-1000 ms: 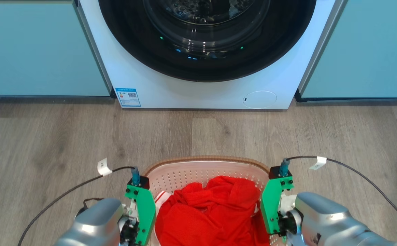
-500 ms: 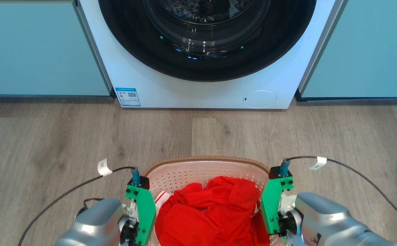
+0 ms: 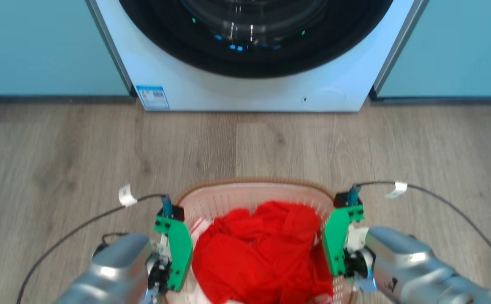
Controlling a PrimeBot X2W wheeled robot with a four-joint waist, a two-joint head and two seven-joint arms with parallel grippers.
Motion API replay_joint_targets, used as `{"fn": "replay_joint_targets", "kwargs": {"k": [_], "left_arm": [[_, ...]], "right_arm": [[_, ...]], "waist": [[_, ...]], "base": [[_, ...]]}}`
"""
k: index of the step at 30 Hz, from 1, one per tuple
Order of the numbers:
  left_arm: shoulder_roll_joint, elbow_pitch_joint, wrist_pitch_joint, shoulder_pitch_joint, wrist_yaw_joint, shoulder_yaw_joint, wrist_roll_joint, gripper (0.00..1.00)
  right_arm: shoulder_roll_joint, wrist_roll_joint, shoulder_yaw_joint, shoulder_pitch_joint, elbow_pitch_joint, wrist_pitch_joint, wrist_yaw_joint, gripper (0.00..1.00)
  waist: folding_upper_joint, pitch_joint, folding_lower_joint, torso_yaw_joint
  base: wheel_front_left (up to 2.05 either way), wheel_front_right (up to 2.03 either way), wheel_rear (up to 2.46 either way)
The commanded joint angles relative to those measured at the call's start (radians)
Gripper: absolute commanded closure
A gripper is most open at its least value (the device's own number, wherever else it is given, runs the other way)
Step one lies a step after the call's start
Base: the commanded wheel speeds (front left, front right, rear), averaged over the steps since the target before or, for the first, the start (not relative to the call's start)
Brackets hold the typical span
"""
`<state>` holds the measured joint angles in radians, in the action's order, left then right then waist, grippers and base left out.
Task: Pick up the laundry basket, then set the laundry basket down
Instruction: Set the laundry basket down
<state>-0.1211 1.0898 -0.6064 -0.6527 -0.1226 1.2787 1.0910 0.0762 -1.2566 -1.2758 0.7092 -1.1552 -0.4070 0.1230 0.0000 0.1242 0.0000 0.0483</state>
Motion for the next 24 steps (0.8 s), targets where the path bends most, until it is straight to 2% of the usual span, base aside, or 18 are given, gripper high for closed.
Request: {"fn": "replay_joint_targets", "kwargs": {"k": [1,5,9,17,24], "left_arm": [[0.009,-0.024,0.005,-0.055,-0.008,0.002,-0.025,1.00],[0.019,-0.007,0.047,-0.091,-0.008,0.002,-0.036,1.00],[0.032,0.016,0.135,-0.132,-0.008,0.002,-0.046,1.00],[0.052,0.064,0.221,-0.191,-0.008,0.002,-0.064,1.00],[0.066,0.114,0.324,-0.290,-0.008,-0.002,-0.077,1.00]], "right_arm": [[-0.018,0.023,-0.003,0.070,0.030,0.034,0.008,1.00],[-0.014,0.037,-0.003,0.102,0.020,0.072,0.008,1.00],[-0.005,0.046,-0.003,0.133,0.017,0.121,0.008,1.00],[0.005,0.056,-0.003,0.176,0.007,0.184,0.008,1.00],[0.022,0.070,0.010,0.250,-0.030,0.307,0.008,1.00]], "waist": [[0.0000,0.048,0.0000,0.004],[0.0000,0.125,0.0000,0.010],[0.0000,0.203,0.0000,0.015],[0.0000,0.339,0.0000,0.015],[0.0000,0.499,0.0000,0.021]], "base": [[0.00,0.00,0.00],[0.00,0.00,0.00],[0.00,0.00,0.00],[0.00,0.00,0.00],[0.00,0.00,0.00]]}}
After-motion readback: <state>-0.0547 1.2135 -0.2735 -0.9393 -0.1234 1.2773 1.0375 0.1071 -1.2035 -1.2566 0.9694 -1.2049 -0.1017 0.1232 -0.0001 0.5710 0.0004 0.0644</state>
